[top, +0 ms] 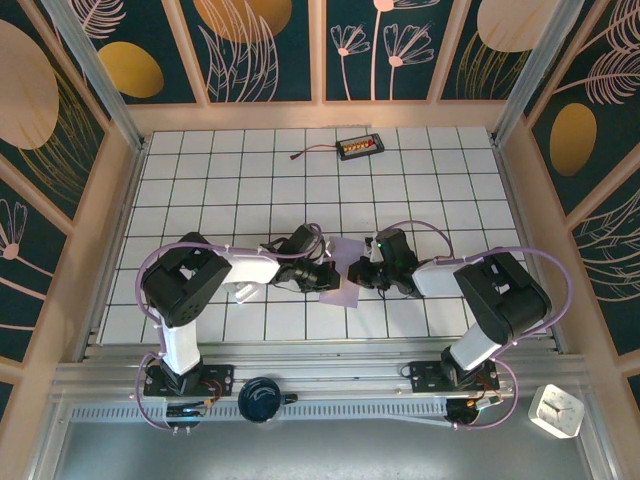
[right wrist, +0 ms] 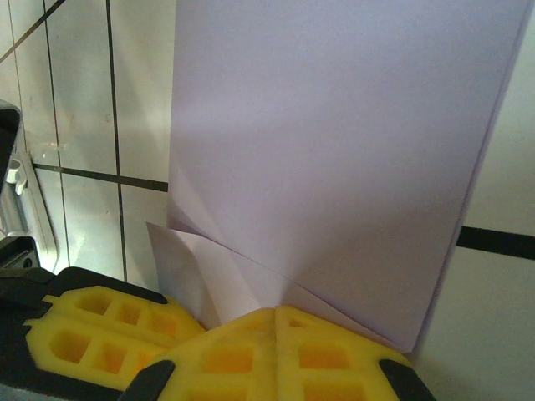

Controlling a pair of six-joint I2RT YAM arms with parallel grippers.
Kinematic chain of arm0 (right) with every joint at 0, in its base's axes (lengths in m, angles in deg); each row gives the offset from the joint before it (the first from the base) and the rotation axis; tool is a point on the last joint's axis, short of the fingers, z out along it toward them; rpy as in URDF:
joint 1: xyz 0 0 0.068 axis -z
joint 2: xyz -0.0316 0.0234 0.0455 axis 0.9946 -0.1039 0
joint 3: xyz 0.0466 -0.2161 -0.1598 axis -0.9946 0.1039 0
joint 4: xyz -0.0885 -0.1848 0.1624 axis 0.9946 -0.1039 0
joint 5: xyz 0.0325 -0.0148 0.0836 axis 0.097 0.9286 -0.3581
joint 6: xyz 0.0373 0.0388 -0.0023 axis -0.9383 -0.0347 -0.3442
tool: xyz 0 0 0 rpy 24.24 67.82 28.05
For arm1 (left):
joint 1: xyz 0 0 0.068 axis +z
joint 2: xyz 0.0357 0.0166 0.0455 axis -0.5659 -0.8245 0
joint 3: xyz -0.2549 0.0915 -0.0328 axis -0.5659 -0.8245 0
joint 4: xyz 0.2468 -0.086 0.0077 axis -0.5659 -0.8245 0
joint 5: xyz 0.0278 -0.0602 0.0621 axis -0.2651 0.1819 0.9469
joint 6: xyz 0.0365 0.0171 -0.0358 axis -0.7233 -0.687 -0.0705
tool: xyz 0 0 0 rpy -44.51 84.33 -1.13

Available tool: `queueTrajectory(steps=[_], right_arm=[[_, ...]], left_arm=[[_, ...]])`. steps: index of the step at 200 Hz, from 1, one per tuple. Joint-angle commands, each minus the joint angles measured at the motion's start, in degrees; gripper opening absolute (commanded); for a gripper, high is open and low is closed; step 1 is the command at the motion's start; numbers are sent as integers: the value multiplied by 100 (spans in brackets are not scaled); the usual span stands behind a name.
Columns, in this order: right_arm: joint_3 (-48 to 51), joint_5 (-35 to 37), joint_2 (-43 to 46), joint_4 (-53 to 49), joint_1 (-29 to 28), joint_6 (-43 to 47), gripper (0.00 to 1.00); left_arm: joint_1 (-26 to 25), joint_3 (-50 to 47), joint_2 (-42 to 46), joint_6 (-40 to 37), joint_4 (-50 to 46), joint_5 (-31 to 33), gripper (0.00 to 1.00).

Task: Fold a paper plane with a square sheet of paper (pick it up from the middle)
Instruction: Fold the triangle a second time at the center of the table.

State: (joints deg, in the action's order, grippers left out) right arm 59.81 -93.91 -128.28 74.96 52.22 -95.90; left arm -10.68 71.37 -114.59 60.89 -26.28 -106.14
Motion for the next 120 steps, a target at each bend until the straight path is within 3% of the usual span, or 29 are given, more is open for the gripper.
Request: queueTrajectory(steps=[1,120], right_arm=[[236,313,-116,-558,161,141,0],[183,366,-179,-725,206,254,0]], left_arm=[[-38,-167,3,-185,-613,255,0],[-97,-1503,733,-183,-706,32,0]])
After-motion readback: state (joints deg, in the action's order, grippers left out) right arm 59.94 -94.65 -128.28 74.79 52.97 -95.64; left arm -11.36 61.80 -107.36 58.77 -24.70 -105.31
